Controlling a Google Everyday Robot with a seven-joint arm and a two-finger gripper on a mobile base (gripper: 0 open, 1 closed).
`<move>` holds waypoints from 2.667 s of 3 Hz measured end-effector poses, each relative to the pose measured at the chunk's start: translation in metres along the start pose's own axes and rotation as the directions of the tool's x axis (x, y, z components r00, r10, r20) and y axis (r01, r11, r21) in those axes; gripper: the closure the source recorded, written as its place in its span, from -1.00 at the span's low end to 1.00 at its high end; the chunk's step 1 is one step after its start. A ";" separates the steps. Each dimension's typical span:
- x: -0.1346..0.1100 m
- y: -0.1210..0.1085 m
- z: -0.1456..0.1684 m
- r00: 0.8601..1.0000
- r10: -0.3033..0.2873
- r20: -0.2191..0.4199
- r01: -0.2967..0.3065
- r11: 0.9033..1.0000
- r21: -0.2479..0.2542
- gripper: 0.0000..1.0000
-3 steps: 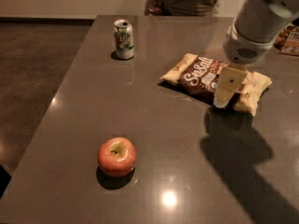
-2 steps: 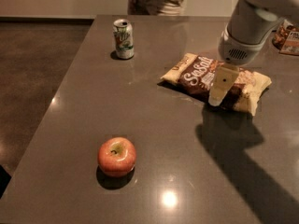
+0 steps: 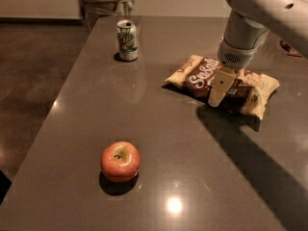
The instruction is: Pick brown chip bag
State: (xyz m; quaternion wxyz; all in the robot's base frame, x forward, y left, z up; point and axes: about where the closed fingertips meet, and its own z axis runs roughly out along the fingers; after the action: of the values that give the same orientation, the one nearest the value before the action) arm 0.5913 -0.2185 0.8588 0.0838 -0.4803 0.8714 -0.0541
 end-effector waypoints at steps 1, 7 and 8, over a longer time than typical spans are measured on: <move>-0.005 -0.009 0.010 1.000 0.017 -0.006 -0.017 1.000 -0.009 -1.00; -0.056 -0.016 -0.099 0.942 -0.079 0.325 0.108 0.992 -0.072 1.00; -0.069 -0.018 -0.121 0.922 -0.099 0.374 0.122 0.992 -0.039 1.00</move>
Offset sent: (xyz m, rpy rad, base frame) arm 0.0229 -0.0010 -0.0132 0.0554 0.0505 -0.0288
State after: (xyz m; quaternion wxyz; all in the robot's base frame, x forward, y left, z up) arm 0.6186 -0.1679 0.9872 0.2290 -0.5325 0.8127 0.0598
